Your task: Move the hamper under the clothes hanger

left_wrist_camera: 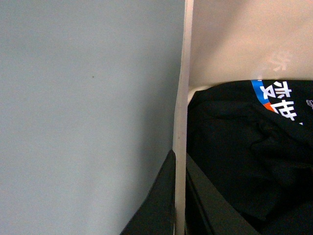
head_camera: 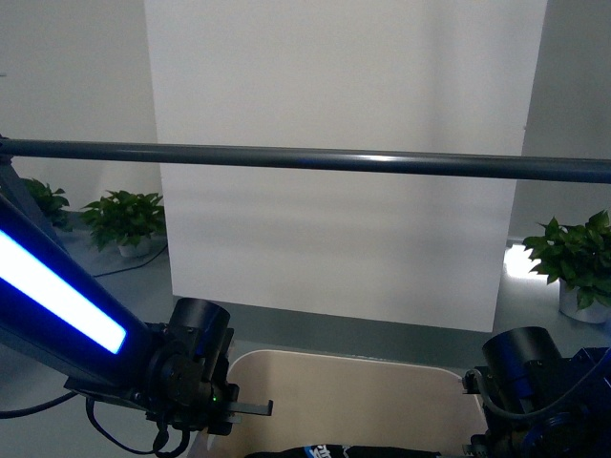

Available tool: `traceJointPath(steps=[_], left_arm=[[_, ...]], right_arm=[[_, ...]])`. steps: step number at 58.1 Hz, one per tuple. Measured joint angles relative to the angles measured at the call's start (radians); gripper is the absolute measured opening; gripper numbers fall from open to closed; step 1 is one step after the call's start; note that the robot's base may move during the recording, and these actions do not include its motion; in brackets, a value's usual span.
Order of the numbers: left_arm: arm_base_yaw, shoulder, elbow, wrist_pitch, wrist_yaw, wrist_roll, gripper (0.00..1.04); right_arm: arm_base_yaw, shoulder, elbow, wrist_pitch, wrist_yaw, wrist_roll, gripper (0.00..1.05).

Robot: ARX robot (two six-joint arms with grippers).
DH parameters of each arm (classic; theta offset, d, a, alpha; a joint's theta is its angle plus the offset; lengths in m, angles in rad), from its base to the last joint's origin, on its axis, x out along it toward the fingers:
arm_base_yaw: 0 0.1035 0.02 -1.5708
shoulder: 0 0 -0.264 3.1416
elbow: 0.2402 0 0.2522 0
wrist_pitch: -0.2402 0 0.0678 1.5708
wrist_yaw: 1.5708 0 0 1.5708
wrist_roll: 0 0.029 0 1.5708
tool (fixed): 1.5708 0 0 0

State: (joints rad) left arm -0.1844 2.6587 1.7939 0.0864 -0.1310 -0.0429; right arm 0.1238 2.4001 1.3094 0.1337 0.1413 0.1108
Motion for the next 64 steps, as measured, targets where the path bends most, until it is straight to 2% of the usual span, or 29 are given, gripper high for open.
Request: traceJointPath(steps=[25,29,32,64], left_arm=[[0.005,0.0,0.001,-0.01,0.007,-0.02,0.04],[0.005,0.0,0.013,-0.074,0.025,-0.101,0.04],[0.006,0.0,0.016,-0.1,0.023,-0.128,0.04],[0.007,0.08,0.093,-0.129,0.01,-0.14,0.04]], right_arm=[[0.003,0.0,-0.002,0.006,-0.008,0.006,0.03],[0.003,0.003,-0.063,0.193,-0.047,0.078,0.03],[0.002,0.01,-0.071,0.248,-0.051,0.105,0.03],[0.033,0.071,-0.088,0.262,-0.063,0.18,0.03]])
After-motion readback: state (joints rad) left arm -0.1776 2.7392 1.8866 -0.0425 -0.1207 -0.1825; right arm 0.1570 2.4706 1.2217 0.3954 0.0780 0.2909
